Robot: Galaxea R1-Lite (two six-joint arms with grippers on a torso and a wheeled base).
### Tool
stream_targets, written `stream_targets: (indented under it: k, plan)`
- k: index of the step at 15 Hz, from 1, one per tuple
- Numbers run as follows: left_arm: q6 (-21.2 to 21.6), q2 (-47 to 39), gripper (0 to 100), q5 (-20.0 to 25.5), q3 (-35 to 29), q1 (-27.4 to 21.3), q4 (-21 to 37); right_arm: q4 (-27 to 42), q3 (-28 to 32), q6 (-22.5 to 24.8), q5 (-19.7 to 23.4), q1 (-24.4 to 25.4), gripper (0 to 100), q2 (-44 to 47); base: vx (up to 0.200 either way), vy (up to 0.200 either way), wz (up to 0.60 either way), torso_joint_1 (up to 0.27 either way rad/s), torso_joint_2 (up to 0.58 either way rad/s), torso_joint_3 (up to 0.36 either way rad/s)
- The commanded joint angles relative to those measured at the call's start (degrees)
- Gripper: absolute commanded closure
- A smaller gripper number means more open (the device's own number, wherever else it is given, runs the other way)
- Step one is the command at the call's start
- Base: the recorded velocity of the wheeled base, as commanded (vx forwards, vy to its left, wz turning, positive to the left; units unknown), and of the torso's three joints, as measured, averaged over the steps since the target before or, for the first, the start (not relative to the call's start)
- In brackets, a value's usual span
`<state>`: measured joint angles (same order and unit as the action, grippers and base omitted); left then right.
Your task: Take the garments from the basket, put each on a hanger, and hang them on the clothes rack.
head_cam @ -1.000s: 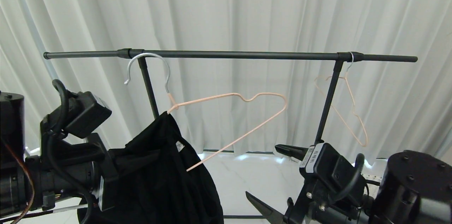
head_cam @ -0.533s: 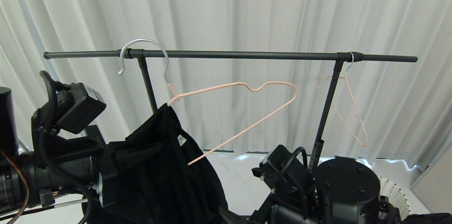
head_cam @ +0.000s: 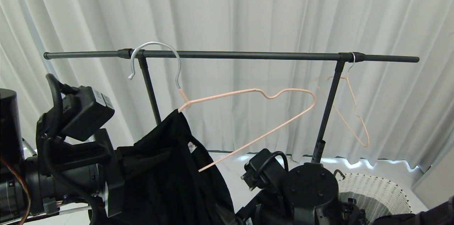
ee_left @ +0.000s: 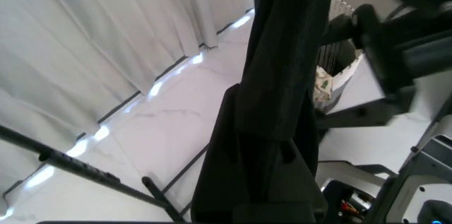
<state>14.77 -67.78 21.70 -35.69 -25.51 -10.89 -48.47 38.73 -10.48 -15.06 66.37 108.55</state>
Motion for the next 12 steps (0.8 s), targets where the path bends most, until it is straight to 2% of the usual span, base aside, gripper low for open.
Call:
stream_targets:
  k: [1, 5, 9, 12]
  plan:
    - [-0.01, -0.07, 100, -0.08, -0.08, -0.32, -0.01, -0.05, 0.03, -0.06, -0.15, -0.27, 0, 1.49, 0.000, 0.000, 0.00, 0.000, 0.00, 0.000]
    - [-0.10, 0.02, 100, -0.78, 0.01, -0.32, -0.01, -0.05, -0.58, -0.06, -1.91, -0.80, 0, 1.58, 0.000, 0.000, 0.00, 0.000, 0.00, 0.000]
    - [-0.19, -0.34, 100, -3.24, 0.36, -0.15, -0.01, -0.05, -1.11, -0.06, -2.00, -0.97, 0, -1.85, 0.000, 0.000, 0.00, 0.000, 0.00, 0.000]
    - [-0.19, -0.07, 100, -3.24, 0.63, -0.50, -0.01, -0.05, -1.46, -0.06, -2.00, -0.97, 0, -3.87, 0.000, 0.000, 0.00, 0.000, 0.00, 0.000]
